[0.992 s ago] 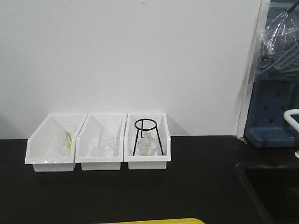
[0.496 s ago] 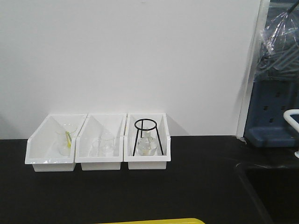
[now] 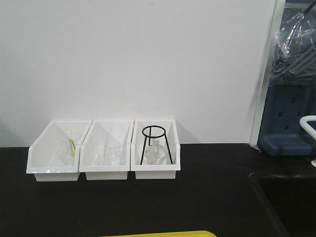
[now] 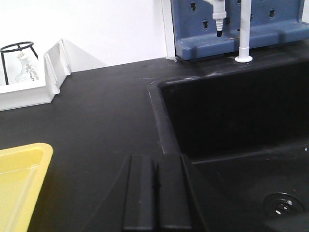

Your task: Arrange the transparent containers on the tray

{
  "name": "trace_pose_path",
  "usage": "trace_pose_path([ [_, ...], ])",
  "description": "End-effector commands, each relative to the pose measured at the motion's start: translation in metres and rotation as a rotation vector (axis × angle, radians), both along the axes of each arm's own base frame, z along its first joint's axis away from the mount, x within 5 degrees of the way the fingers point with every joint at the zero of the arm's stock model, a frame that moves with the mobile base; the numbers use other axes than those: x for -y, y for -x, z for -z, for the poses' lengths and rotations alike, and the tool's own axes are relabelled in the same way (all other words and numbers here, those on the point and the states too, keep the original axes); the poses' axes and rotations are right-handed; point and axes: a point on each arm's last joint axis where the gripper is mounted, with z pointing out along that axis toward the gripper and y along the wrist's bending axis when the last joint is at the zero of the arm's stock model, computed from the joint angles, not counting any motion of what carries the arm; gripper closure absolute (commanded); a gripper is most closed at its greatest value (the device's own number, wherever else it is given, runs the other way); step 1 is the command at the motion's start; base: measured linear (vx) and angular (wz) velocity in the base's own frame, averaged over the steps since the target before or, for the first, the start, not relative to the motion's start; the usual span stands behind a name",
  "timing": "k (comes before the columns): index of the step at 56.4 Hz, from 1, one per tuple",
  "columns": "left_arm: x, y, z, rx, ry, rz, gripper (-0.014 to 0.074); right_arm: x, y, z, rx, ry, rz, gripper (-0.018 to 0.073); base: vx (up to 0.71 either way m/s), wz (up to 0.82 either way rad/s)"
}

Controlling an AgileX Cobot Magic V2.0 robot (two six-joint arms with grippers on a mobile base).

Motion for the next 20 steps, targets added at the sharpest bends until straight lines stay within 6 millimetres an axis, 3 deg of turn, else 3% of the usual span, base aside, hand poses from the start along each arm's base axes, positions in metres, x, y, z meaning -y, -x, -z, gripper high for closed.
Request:
trace_pose_path([
  [1,-0.0004,-0.0006,0.0048,0.056,0.017,-0.005,0.0597,0.0000,-0.0010,-0.0040,0.072,0.018,-0.001,0.0572,0.00,0.00],
  [20,-0.0004,-0.0006,0.0048,0.056,0.017,-0.005,0.0597,0.0000,-0.0010,-0.0040,0.072,0.018,-0.001,0.0572,0.00,0.00],
])
